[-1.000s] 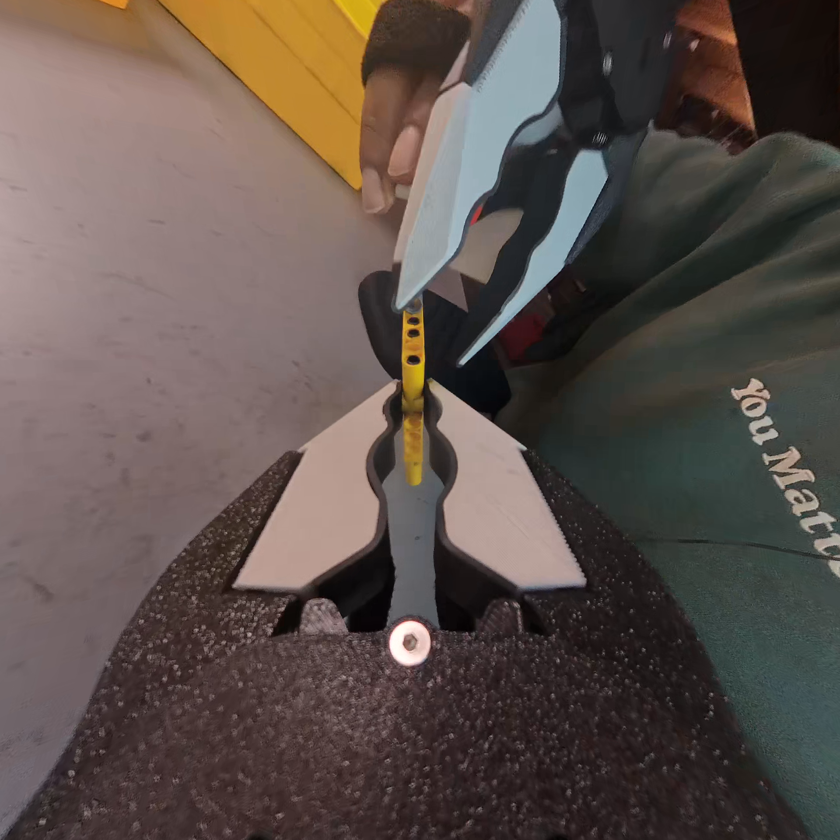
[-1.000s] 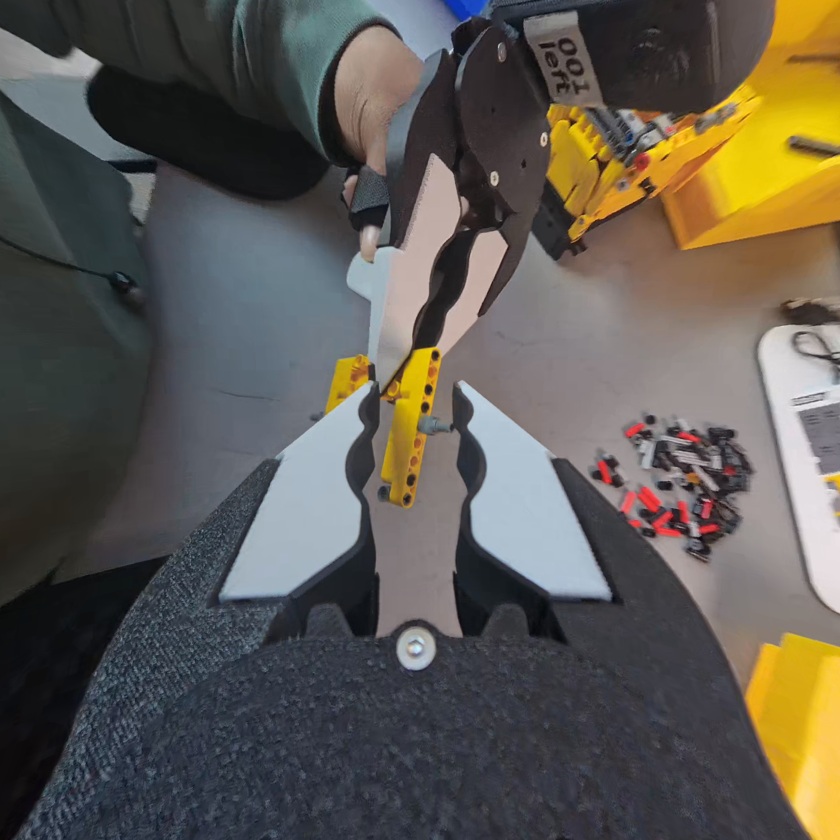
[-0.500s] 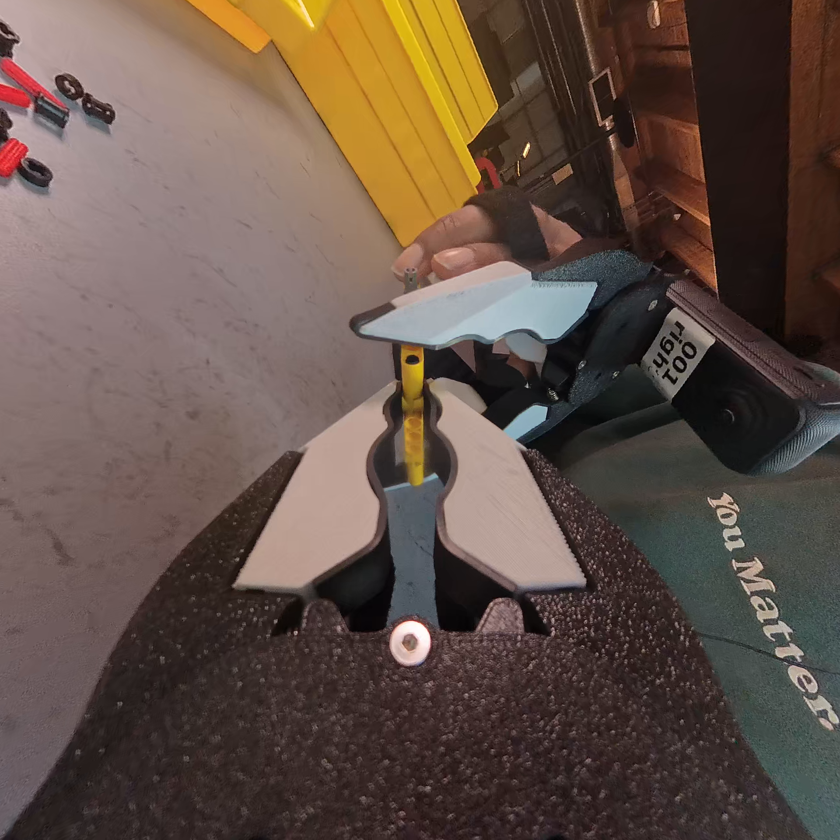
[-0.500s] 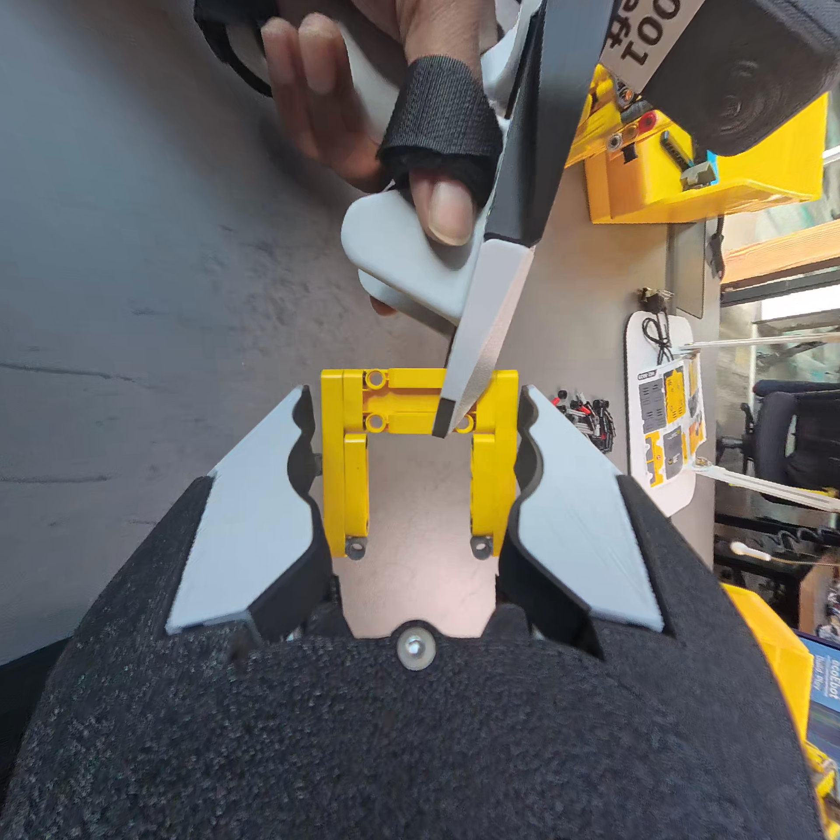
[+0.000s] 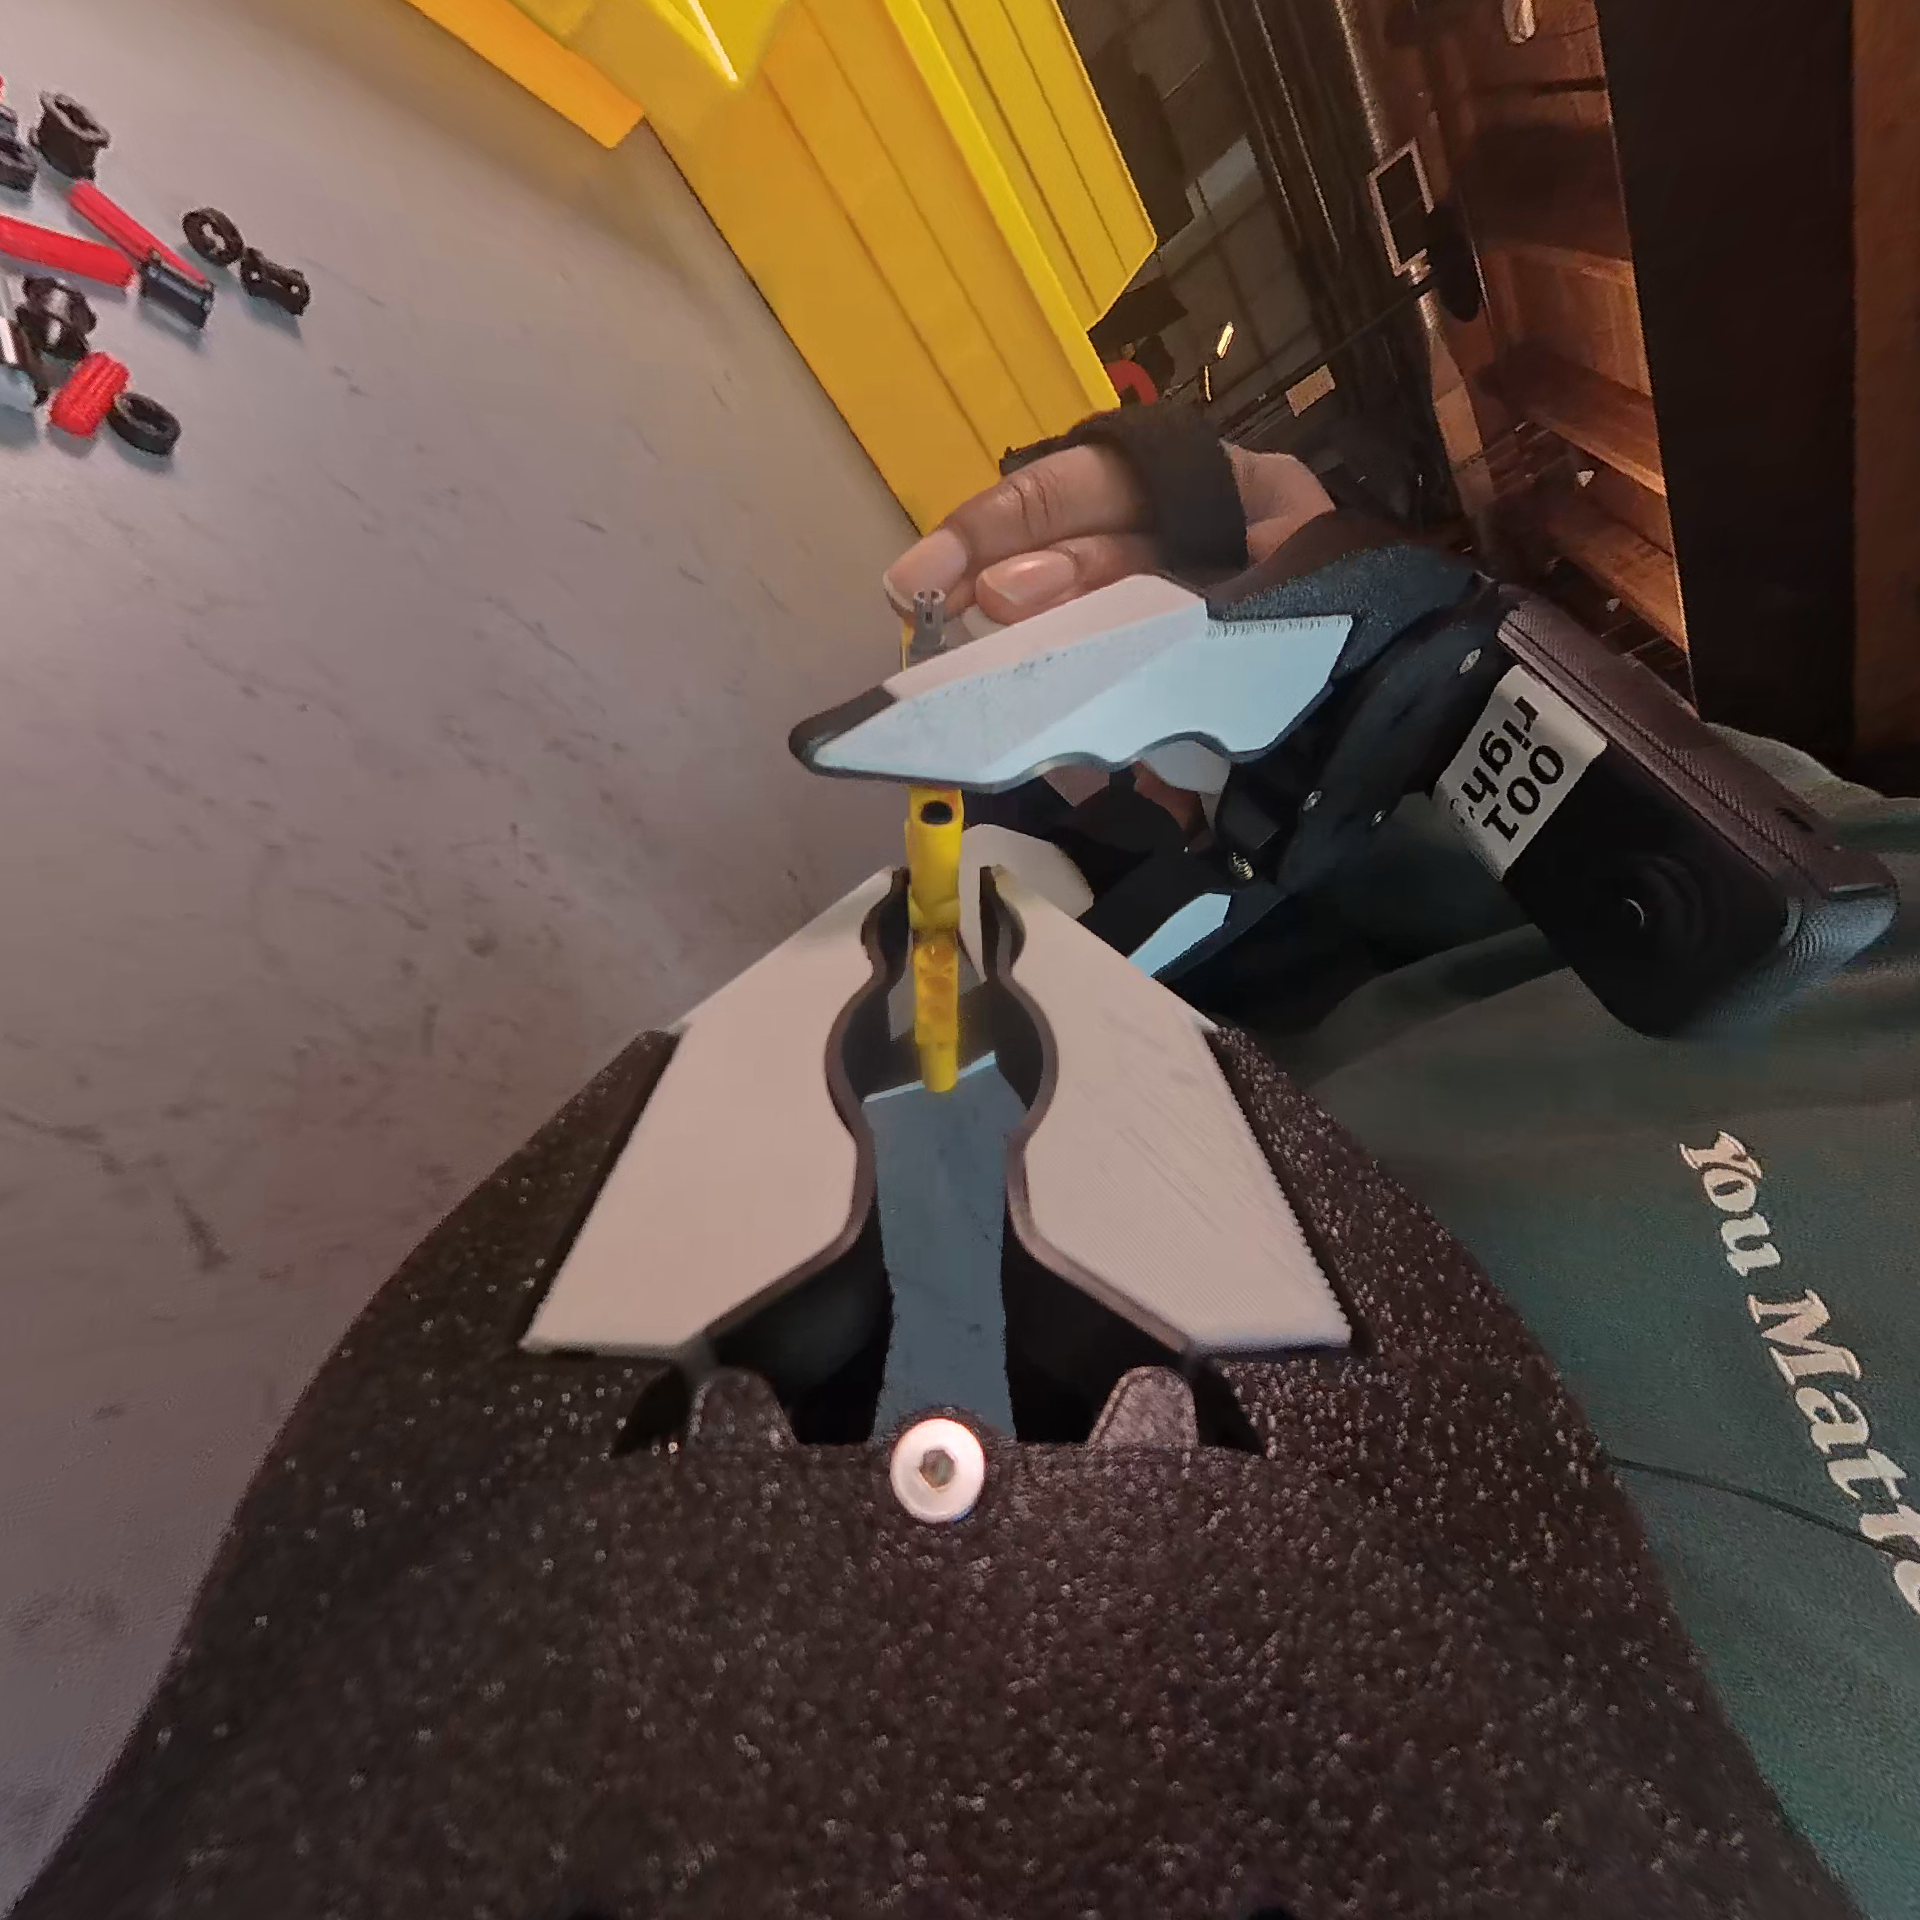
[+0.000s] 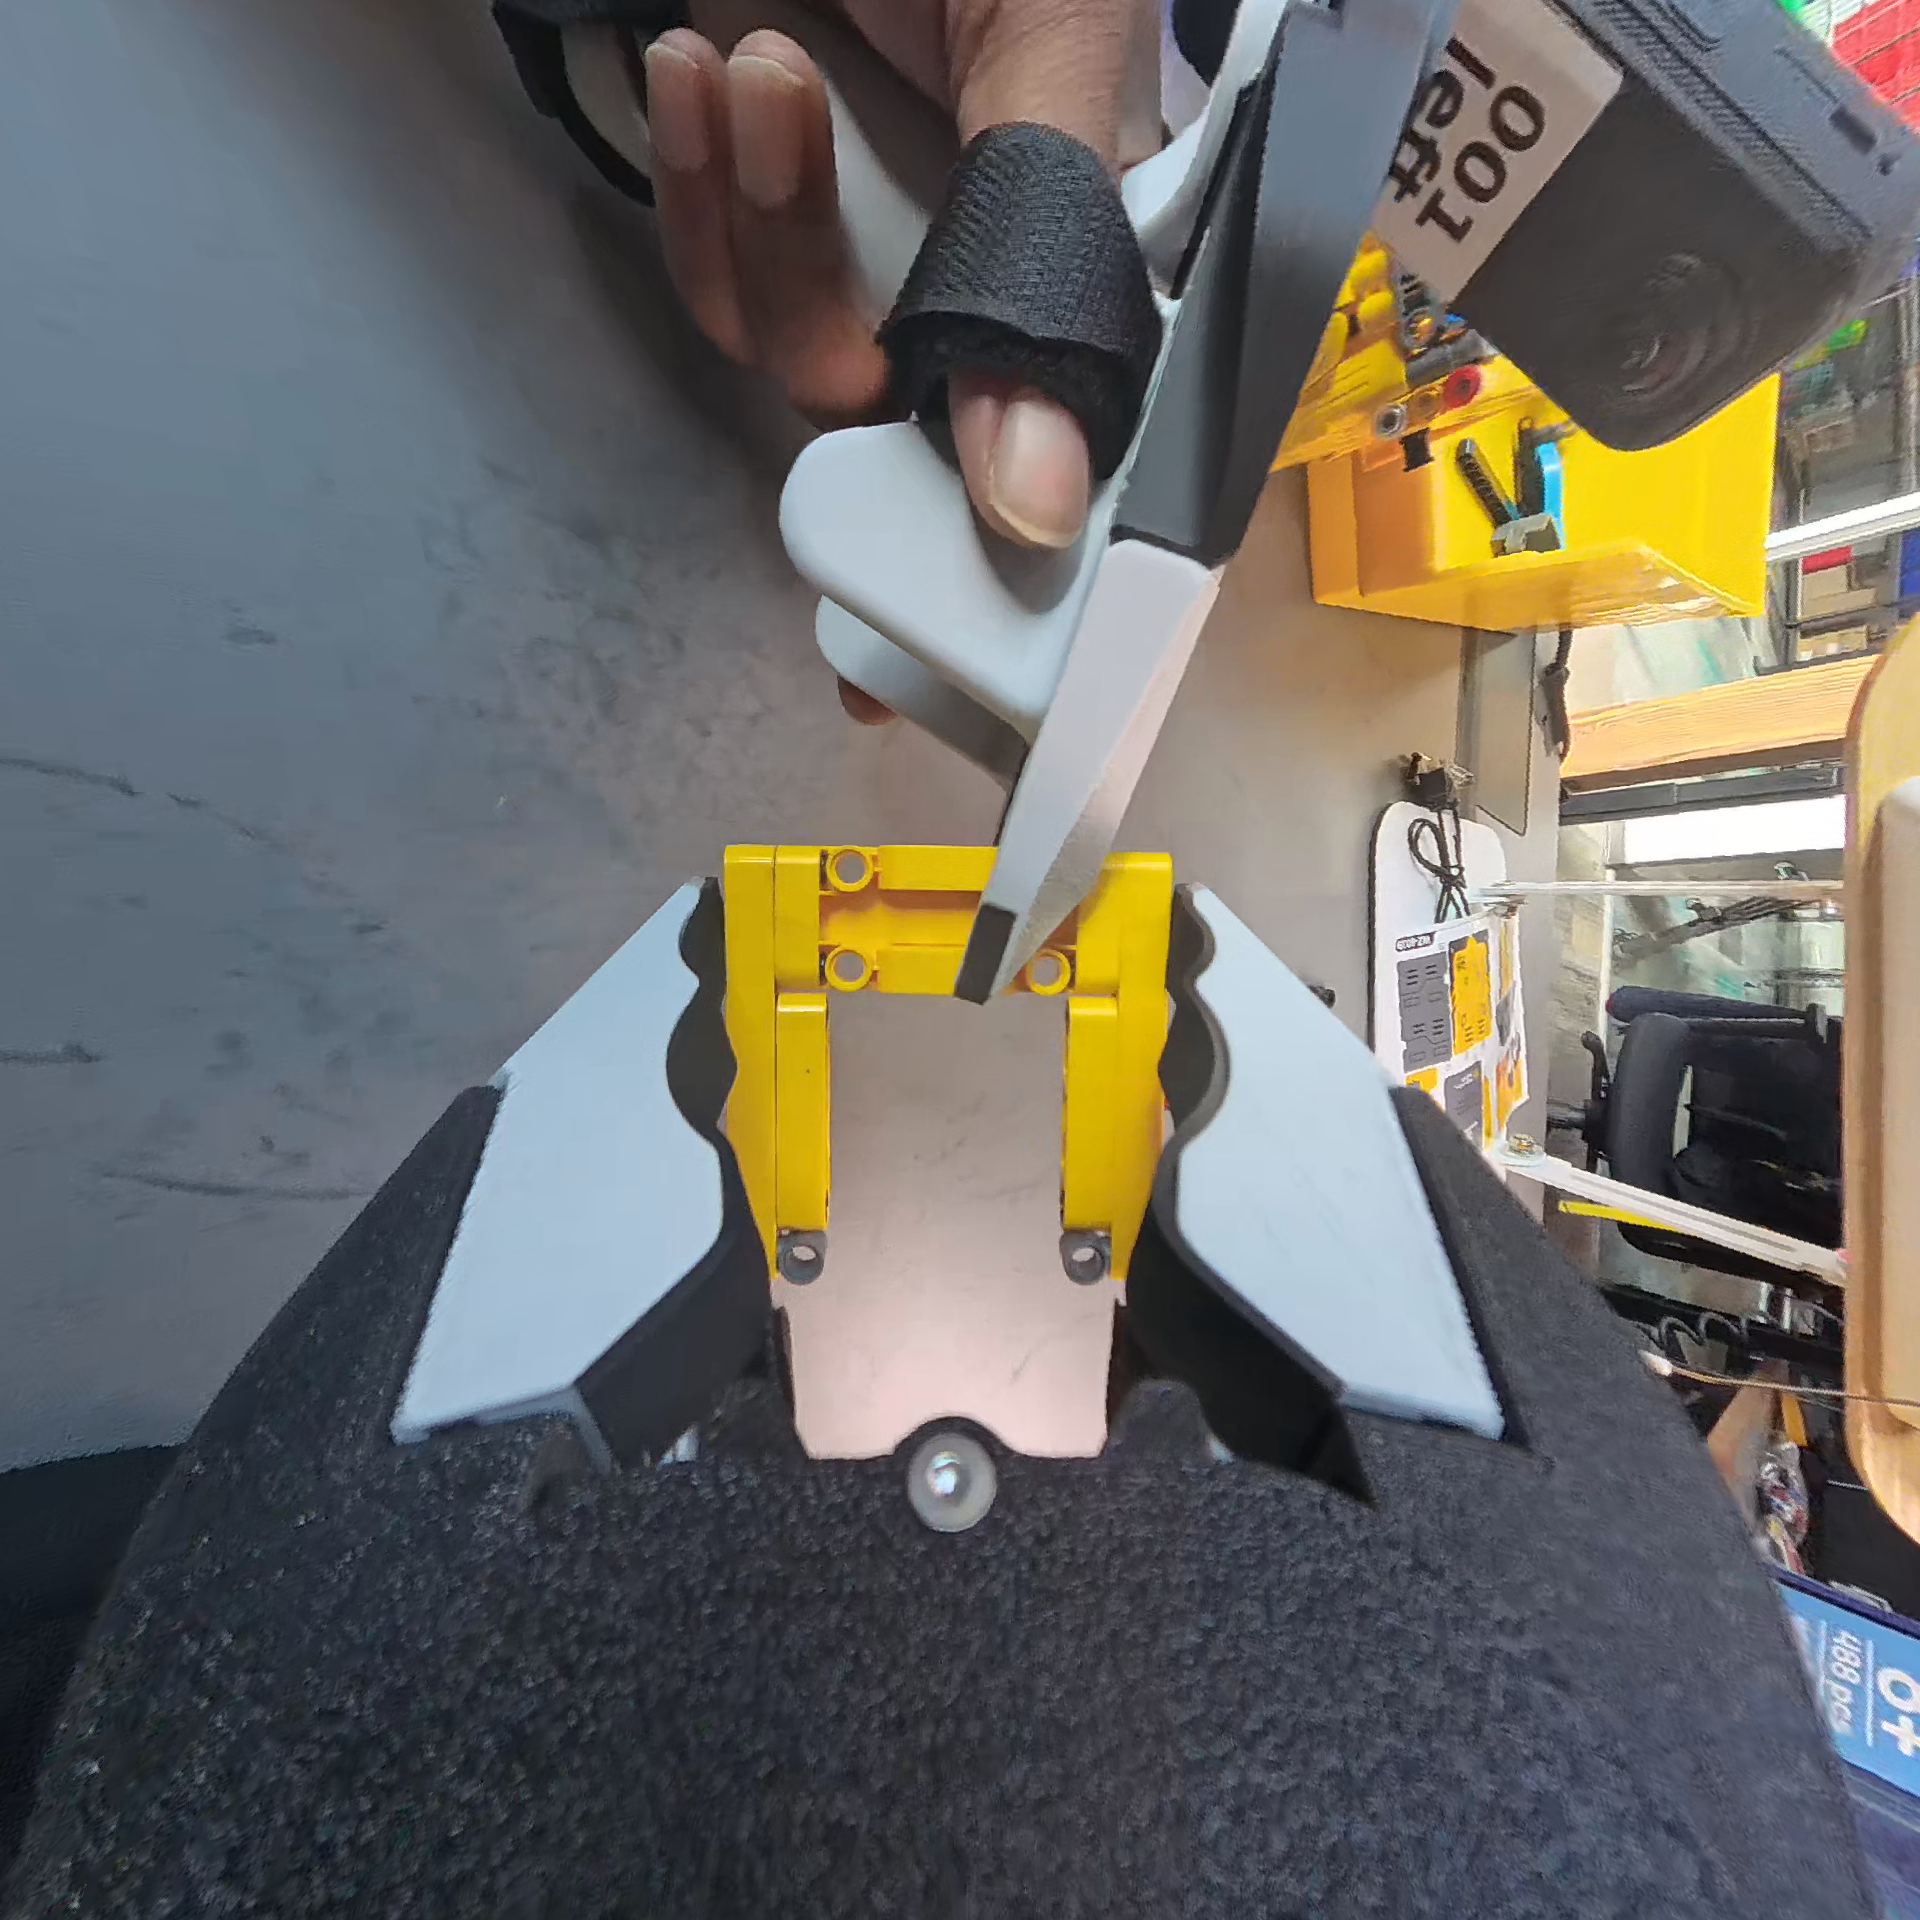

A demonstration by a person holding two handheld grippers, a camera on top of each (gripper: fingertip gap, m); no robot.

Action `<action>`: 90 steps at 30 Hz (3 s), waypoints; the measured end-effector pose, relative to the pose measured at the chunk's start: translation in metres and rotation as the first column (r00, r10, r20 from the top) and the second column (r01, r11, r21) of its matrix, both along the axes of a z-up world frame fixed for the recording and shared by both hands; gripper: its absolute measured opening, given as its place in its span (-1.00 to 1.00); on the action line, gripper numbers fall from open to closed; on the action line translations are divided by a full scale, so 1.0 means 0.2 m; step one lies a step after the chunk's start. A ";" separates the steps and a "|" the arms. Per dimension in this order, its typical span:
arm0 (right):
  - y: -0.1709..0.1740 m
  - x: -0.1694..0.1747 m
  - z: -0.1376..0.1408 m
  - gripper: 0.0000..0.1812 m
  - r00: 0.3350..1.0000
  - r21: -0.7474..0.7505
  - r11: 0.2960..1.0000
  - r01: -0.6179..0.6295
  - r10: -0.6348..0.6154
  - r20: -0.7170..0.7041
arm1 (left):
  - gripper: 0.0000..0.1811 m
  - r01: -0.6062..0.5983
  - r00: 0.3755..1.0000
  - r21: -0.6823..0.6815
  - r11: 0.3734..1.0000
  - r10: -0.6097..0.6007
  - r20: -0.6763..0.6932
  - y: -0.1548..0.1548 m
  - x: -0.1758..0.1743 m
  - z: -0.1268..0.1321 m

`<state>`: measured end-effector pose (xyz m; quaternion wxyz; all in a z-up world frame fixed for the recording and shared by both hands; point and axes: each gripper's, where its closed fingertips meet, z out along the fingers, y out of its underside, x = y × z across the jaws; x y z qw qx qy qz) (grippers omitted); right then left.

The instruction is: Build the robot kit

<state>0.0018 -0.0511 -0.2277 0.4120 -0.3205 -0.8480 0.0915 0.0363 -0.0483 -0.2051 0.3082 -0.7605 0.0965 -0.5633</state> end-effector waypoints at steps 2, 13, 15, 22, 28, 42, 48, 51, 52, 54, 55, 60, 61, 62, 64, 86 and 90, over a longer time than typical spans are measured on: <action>0.02 -0.01 0.04 -0.07 0.999 -0.007 1.000 0.012 -0.012 -0.048 | -0.84 -0.004 1.000 0.029 1.000 0.004 -0.008 0.00 0.00 0.02; 0.11 -0.10 0.18 0.02 0.949 -0.118 0.991 0.069 -0.102 -0.298 | -0.93 -0.089 0.996 0.097 0.991 0.090 -0.006 0.05 -0.10 0.08; 0.11 -0.11 0.19 0.01 0.940 -0.130 0.990 0.062 -0.102 -0.325 | -0.93 -0.100 0.995 0.075 0.992 0.099 0.011 0.06 -0.11 0.08; 0.08 -0.13 0.13 -0.11 0.963 -0.028 0.998 0.047 -0.053 -0.264 | -0.93 -0.100 0.995 0.032 0.994 0.100 0.006 0.07 -0.10 0.03; 0.08 -0.11 0.10 -0.13 0.976 -0.065 0.997 0.052 -0.064 -0.208 | -0.92 -0.097 0.995 0.015 0.995 0.097 -0.023 0.06 -0.08 0.00; 0.08 -0.12 0.11 -0.12 0.960 -0.055 0.997 0.047 -0.061 -0.273 | -0.92 -0.102 0.995 0.038 0.994 0.103 -0.019 0.07 -0.09 0.01; 0.12 -0.07 0.25 0.02 0.929 -0.115 0.993 0.037 -0.077 -0.361 | -0.93 -0.134 0.991 0.069 0.989 0.135 -0.001 0.08 -0.14 0.04; 0.20 -0.02 0.27 0.02 0.921 -0.149 0.987 0.063 -0.115 -0.371 | -0.93 -0.140 0.990 0.068 0.988 0.140 0.008 0.09 -0.15 0.04; 0.22 0.00 0.27 0.02 0.919 -0.179 0.982 0.066 -0.129 -0.372 | -0.93 -0.138 0.990 0.065 0.988 0.136 0.026 0.08 -0.15 0.05; 0.24 0.02 0.27 0.02 0.916 -0.233 0.970 0.064 -0.150 -0.371 | -0.93 -0.134 0.990 0.059 0.989 0.131 0.048 0.08 -0.15 0.06; 0.25 0.03 0.26 0.02 0.917 -0.243 0.968 0.063 -0.152 -0.368 | -0.93 -0.131 0.990 0.058 0.990 0.128 0.058 0.08 -0.15 0.06; 0.26 0.07 0.27 -0.02 0.907 -0.303 0.952 0.042 -0.163 -0.388 | -0.93 -0.117 0.989 0.070 0.991 0.110 0.096 0.08 -0.15 0.07; 0.26 0.08 0.27 -0.04 0.903 -0.336 0.941 0.036 -0.175 -0.393 | -0.93 -0.117 0.989 0.075 0.990 0.109 0.103 0.08 -0.15 0.08; 0.27 0.09 0.27 -0.05 0.900 -0.370 0.929 0.031 -0.187 -0.394 | -0.93 -0.120 0.988 0.077 0.990 0.111 0.104 0.08 -0.15 0.08; 0.28 0.11 0.27 -0.07 0.897 -0.437 0.899 0.022 -0.211 -0.389 | -0.93 -0.121 0.988 0.082 0.989 0.112 0.102 0.08 -0.15 0.08; 0.11 0.15 0.28 -0.42 0.926 -0.795 0.582 -0.171 -0.181 -0.331 | -0.93 0.009 0.953 0.615 0.788 0.180 -0.244 0.03 -0.08 0.19; 0.24 0.15 0.32 -0.32 0.892 -0.799 0.585 -0.139 -0.277 -0.358 | -0.93 0.122 0.782 0.725 0.677 0.385 -0.491 0.08 -0.15 0.13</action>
